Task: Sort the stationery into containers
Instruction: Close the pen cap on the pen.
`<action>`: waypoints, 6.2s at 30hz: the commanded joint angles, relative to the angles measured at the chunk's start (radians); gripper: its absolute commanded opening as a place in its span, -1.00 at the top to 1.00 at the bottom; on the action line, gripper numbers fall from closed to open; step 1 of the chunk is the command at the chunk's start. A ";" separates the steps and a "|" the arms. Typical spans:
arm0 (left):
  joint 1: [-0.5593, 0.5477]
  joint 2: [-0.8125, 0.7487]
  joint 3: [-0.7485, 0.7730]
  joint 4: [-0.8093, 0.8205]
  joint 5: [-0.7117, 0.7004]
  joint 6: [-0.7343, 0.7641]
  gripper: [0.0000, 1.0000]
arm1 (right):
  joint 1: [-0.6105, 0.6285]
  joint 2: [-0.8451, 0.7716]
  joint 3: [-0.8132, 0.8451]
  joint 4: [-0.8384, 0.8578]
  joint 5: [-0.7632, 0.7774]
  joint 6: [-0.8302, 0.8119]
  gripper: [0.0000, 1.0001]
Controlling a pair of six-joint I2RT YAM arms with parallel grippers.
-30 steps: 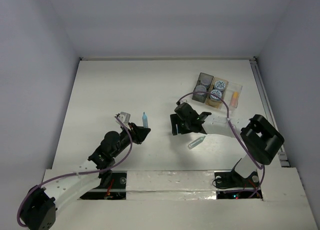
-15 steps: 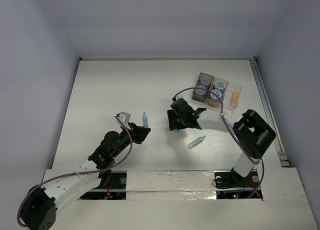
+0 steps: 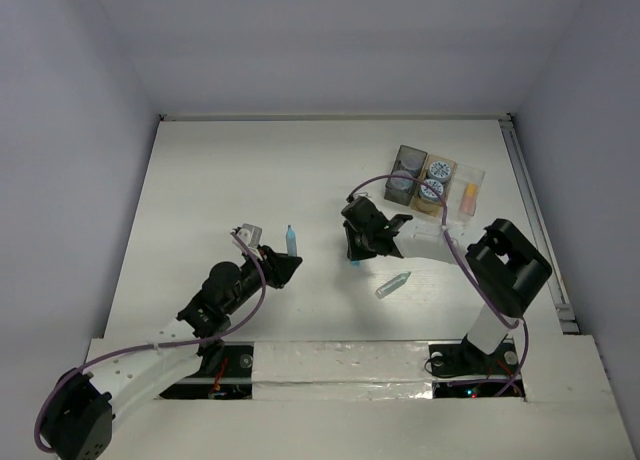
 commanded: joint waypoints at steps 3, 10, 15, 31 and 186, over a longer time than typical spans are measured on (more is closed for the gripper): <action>0.004 0.008 0.020 0.070 0.032 0.010 1.00 | -0.003 -0.031 0.020 0.005 0.023 0.010 1.00; 0.004 0.095 0.000 0.228 0.176 -0.074 1.00 | -0.003 -0.210 -0.009 0.329 0.034 0.050 1.00; 0.004 0.104 0.032 0.325 0.271 -0.166 1.00 | -0.003 -0.316 -0.058 0.592 0.011 0.108 1.00; 0.004 0.170 0.094 0.592 0.420 -0.332 1.00 | -0.003 -0.341 -0.210 1.141 -0.280 0.334 1.00; 0.277 0.127 0.737 0.107 0.448 -0.101 1.00 | 0.307 -0.333 -0.701 1.112 -0.641 0.338 1.00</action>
